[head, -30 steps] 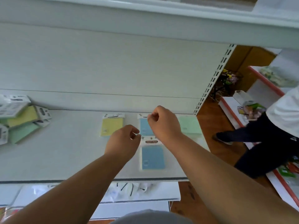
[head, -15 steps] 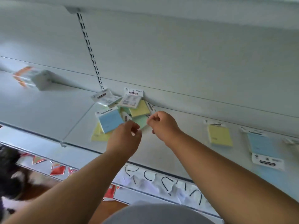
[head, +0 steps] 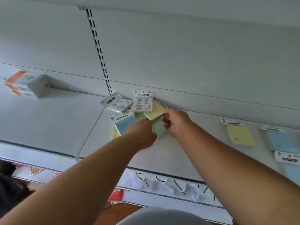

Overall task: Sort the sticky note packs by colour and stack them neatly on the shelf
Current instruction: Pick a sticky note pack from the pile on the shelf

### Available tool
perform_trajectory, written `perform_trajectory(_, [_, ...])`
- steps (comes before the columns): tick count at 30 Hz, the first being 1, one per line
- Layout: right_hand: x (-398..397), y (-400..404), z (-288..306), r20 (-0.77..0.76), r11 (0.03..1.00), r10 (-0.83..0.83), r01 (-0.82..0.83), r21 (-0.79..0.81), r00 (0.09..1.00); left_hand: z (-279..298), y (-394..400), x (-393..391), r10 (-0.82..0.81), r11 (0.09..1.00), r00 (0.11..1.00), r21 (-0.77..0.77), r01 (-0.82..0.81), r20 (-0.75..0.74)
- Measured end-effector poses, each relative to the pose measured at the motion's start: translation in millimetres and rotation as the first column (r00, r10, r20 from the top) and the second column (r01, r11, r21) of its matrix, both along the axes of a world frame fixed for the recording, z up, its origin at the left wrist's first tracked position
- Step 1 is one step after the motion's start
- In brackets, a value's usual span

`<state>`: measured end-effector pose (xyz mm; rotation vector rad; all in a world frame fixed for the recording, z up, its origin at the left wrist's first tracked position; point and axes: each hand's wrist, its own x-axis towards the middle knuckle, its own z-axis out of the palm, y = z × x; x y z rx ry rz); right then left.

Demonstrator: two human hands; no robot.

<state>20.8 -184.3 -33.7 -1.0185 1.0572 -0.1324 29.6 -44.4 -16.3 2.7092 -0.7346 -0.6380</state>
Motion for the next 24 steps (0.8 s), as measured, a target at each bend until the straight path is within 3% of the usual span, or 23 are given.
perform_trajectory(3, [10, -1, -4, -0.03, 1.0, -0.02, 0.02, 0.004, 0.999, -2, 0, 0, -0.052, 0.998, 0.998, 0.021, 0.051, 0.033])
perform_trajectory(8, [16, -4, -4, -0.115, 0.998, 0.056, -0.058, -0.011, 0.992, -5, 4, 0, 0.013, 0.993, 0.999, -0.121, -0.01, 0.031])
perform_trajectory(14, [23, 2, 3, -0.066, 0.995, 0.094, -0.096, -0.036, 0.993, -6, 4, -4, 0.012, 0.988, 1.0, -0.155, -0.013, -0.007])
perform_trajectory(16, [22, 5, 4, -0.069, 0.995, 0.042, -0.048, -0.086, 0.997, -7, 4, -6, 0.128, 0.937, 0.981, -0.306, -0.168, -0.145])
perform_trajectory(18, [10, 1, 7, -0.074, 0.983, -0.041, 0.027, -0.182, 0.996, -2, 1, -10, 0.258, 0.788, 0.908, -0.472, -0.396, -0.331])
perform_trajectory(21, [-30, -11, 11, -0.058, 0.967, -0.069, 0.052, -0.25, 0.996, 1, -10, -16, 0.325, 0.606, 0.801, -0.54, -0.584, -0.502])
perform_trajectory(24, [-76, -29, 8, -0.025, 0.97, 0.03, -0.035, -0.239, 0.999, -3, -26, -31, 0.281, 0.654, 0.833, -0.54, -0.53, -0.477])
